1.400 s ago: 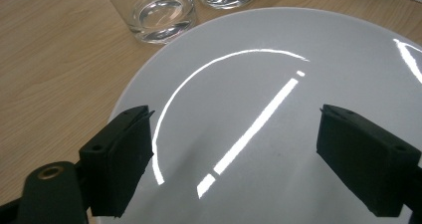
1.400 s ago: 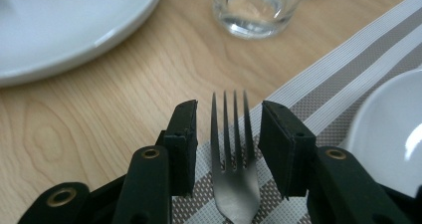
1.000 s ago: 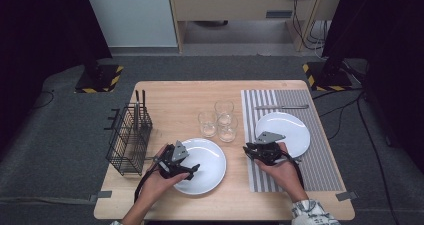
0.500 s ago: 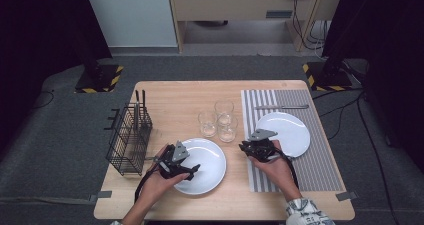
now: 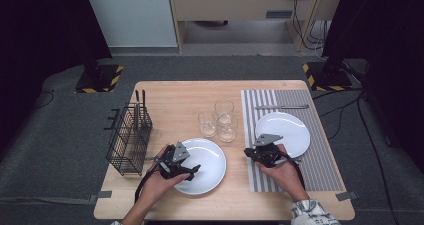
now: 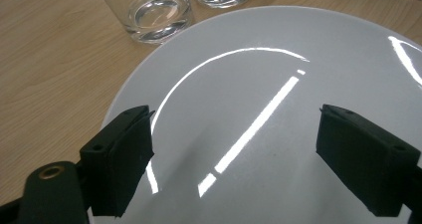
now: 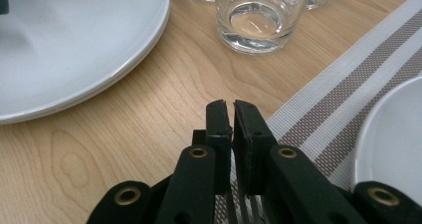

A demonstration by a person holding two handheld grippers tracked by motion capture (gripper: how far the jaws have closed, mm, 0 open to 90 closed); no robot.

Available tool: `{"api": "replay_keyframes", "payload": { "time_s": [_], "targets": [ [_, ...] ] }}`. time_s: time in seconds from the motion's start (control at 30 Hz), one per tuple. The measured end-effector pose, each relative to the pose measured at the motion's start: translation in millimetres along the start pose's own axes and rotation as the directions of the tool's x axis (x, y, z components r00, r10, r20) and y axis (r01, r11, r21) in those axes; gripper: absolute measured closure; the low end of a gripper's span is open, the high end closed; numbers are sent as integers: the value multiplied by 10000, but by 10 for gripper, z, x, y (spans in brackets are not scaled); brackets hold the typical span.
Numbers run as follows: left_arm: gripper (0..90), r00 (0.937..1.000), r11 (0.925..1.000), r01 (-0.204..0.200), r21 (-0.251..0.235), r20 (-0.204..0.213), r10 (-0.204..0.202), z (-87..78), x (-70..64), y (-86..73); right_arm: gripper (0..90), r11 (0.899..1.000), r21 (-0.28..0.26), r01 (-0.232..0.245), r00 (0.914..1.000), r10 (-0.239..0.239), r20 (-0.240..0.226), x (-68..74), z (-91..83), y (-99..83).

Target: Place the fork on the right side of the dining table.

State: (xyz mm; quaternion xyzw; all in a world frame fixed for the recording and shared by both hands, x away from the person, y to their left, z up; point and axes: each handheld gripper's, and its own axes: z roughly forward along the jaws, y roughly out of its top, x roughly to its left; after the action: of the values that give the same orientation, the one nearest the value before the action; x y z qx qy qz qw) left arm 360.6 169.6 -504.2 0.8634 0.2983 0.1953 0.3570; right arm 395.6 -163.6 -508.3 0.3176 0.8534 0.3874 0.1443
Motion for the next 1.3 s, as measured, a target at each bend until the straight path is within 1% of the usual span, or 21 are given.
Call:
{"api": "replay_keyframes", "payload": {
  "time_s": [0.1,0.17,0.2,0.23,0.37,0.43,0.53,0.67,0.7,0.77,0.83,0.9,0.97,1.0,1.03,1.07,1.13,1.17,1.23,1.27,1.3],
  "targets": [
    [140,10000,10000,-17,-14,13,17,0,8,-2,740,9987,-457,-224,9995,235,233,-9,-116,-19],
    [140,10000,10000,-22,18,7,22,3,7,-6,684,9966,-729,-396,9979,431,478,-13,-190,-44],
    [140,10000,10000,-19,21,21,19,6,7,-8,634,9957,-821,-436,9970,487,602,-14,-220,-60],
    [139,10000,10000,-31,21,9,31,6,5,-8,583,9951,-877,-456,9950,531,847,-12,-245,-78],
    [139,10000,10000,-7,-61,72,8,5,7,-5,429,9928,-1094,-488,9808,683,1828,-13,-344,-189],
    [138,10000,9999,46,-115,88,-45,12,13,-4,399,9922,-1112,-561,9735,791,2144,-19,-391,-243],
    [132,9999,9999,71,-138,116,-70,17,18,-9,338,9894,-1222,-788,9626,1074,2489,-27,-458,-320],
    [131,9998,9997,140,-210,112,-138,6,27,-14,226,9853,-1374,-1013,9404,1399,3098,-25,-550,-404],
    [130,9998,9996,153,-217,107,-151,6,29,-16,209,9841,-1431,-1050,9324,1475,3299,-23,-579,-424],
    [129,9999,9997,134,-191,75,-133,10,33,-20,175,9842,-1452,-1010,9125,1498,3807,-18,-639,-459],
    [128,9999,9997,143,-195,45,-142,7,41,-21,139,9794,-1628,-1190,8982,1761,4027,-26,-703,-494],
    [127,9998,9995,193,-262,-11,-194,-4,48,-19,106,9749,-1733,-1401,8804,2027,4286,-30,-766,-542],
    [127,9997,9992,237,-325,-44,-238,-17,60,-15,109,9708,-1783,-1607,8631,2258,4517,-48,-830,-598],
    [127,9997,9990,254,-355,-58,-256,-21,66,-14,106,9673,-1850,-1736,8526,2416,4634,-62,-862,-628],
    [127,9996,9989,274,-372,-64,-277,-25,72,-13,100,9632,-1930,-1869,8440,2580,4702,-84,-893,-658],
    [126,9995,9989,288,-377,-78,-291,-26,74,-14,94,9588,-1981,-2036,8377,2754,4716,-106,-921,-687],
    [124,9995,9990,302,-344,-92,-305,-23,76,-18,76,9545,-1969,-2238,8293,2926,4761,-148,-961,-748],
    [123,9995,9990,295,-331,-103,-298,-19,75,-20,74,9524,-1945,-2347,8280,3007,4733,-165,-976,-778],
    [119,9995,9993,263,-270,-155,-267,-9,71,-24,76,9491,-1831,-2561,8294,3131,4627,-186,-1003,-837],
    [118,9995,9994,228,-261,-192,-233,-8,69,-24,78,9457,-1796,-2709,8265,3241,4603,-200,-1012,-868],
    [116,9995,9994,227,-278,-215,-233,-11,70,-24,78,9420,-1729,-2876,8263,3353,4526,-213,-1016,-896]
  ]
}}
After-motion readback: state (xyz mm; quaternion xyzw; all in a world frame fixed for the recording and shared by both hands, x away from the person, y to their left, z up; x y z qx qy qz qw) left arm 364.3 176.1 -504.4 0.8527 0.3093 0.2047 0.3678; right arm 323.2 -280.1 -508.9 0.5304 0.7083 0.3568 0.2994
